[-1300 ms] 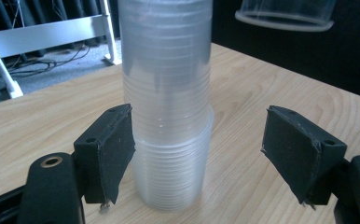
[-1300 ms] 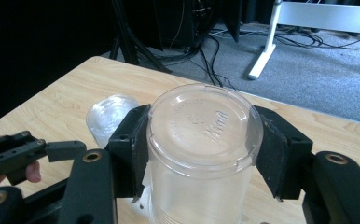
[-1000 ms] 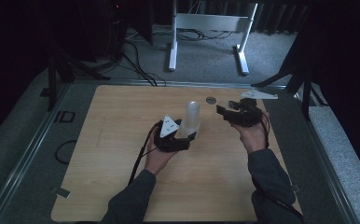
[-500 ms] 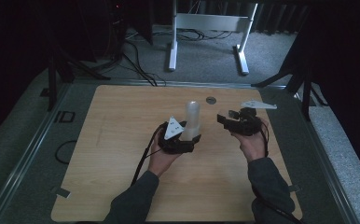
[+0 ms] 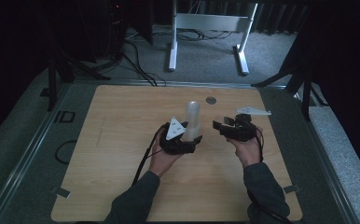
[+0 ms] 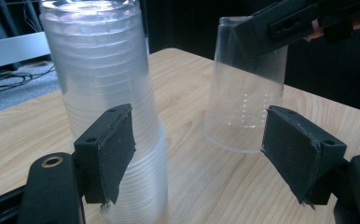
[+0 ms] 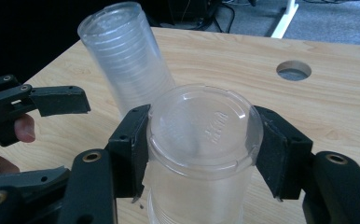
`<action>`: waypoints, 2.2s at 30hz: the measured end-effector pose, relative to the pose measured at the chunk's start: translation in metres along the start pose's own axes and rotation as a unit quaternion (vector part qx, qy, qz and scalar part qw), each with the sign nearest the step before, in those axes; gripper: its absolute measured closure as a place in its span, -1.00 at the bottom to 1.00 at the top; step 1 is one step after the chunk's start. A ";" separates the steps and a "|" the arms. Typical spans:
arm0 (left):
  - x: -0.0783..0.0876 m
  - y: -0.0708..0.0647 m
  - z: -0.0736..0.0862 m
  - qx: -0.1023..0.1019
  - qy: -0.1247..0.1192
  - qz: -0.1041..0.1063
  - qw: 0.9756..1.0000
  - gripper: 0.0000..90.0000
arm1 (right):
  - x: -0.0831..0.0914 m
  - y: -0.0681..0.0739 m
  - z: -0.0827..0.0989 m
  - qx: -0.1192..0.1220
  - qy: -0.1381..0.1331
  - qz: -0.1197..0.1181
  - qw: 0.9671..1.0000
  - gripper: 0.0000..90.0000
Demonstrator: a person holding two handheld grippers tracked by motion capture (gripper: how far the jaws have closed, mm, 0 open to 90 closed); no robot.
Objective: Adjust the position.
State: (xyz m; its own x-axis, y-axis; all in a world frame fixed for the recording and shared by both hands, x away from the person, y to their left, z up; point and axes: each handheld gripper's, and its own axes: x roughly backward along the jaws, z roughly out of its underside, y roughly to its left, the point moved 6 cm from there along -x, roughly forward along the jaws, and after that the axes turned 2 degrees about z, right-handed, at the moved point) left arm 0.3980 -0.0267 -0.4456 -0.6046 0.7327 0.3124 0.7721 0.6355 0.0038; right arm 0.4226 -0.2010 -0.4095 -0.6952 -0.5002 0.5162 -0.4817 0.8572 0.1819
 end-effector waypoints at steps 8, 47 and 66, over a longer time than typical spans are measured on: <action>-0.004 -0.004 0.001 -0.005 0.003 0.005 1.000 -0.45 | -0.007 0.005 0.009 -0.018 0.004 -0.016 1.000 -0.09; -0.021 -0.018 0.004 -0.001 0.000 0.027 1.000 -0.49 | -0.008 -0.005 0.023 -0.131 -0.013 -0.099 0.986 -0.09; -0.036 -0.026 0.011 0.002 0.006 0.038 0.999 -0.60 | -0.008 -0.008 0.024 -0.173 -0.021 -0.128 0.976 -0.08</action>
State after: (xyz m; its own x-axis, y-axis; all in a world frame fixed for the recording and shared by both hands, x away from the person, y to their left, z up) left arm 0.3978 -0.0672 -0.4670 -0.5420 0.7758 0.3230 0.8150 0.5790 -0.0233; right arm 0.4191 -0.2070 -0.4349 -0.6013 -0.7012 0.3831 -0.4387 0.6904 0.5752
